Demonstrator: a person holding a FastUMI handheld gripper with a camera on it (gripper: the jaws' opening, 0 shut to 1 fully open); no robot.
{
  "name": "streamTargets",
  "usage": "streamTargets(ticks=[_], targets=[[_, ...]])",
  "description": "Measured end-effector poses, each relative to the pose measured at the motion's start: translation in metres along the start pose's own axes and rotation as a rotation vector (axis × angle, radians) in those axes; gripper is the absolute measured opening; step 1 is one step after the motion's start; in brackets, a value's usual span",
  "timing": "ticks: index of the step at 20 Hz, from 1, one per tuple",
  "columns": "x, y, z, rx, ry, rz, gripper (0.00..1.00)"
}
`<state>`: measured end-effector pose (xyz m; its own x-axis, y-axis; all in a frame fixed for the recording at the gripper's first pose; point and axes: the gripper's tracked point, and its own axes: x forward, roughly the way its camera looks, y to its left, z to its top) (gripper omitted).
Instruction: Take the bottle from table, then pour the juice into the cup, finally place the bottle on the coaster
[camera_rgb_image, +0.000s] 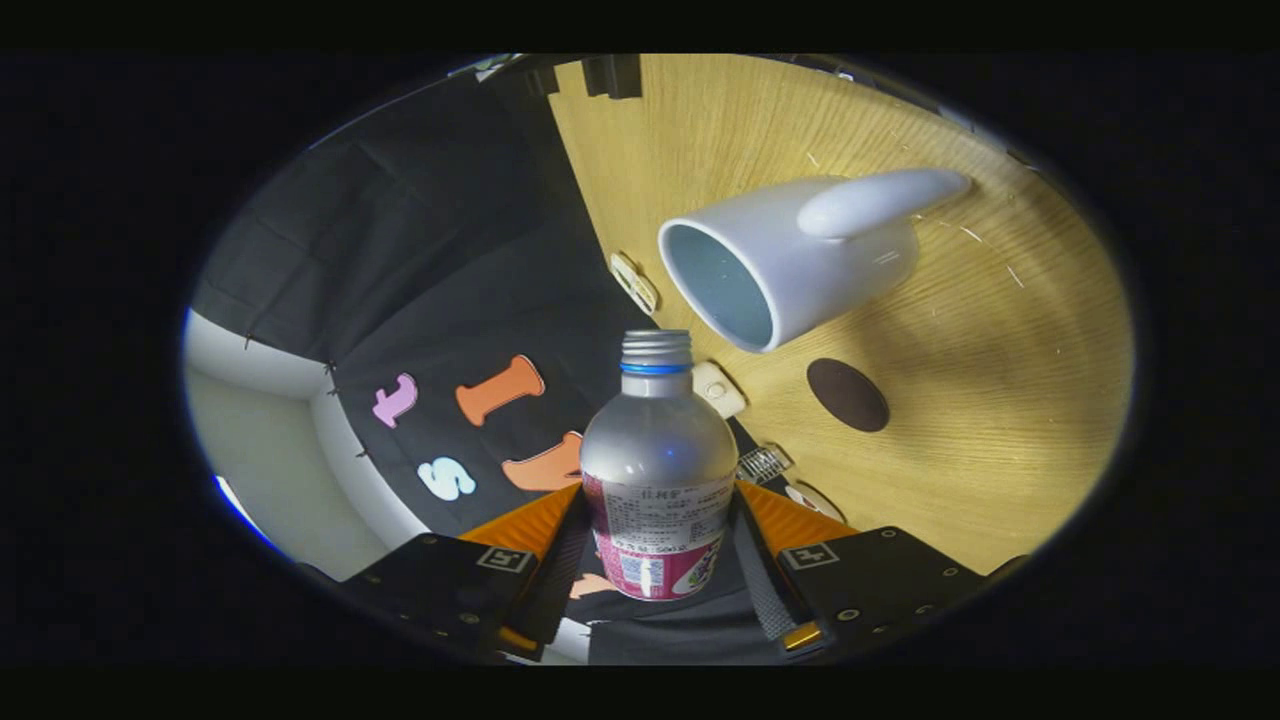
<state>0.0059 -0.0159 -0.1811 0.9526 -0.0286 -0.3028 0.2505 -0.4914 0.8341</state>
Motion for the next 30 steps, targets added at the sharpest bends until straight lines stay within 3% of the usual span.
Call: streamTargets(ticks=[5,12,23,30], targets=[[0.0,-0.016,0.015,-0.188,-0.048,-0.021,0.75],[0.006,-0.014,0.019,-0.619,-0.086,0.025,0.74],[0.005,0.041,-0.018,-1.475,-0.208,0.222,0.75],[0.021,0.03,-0.04,-1.981,-0.246,0.172,0.75]])
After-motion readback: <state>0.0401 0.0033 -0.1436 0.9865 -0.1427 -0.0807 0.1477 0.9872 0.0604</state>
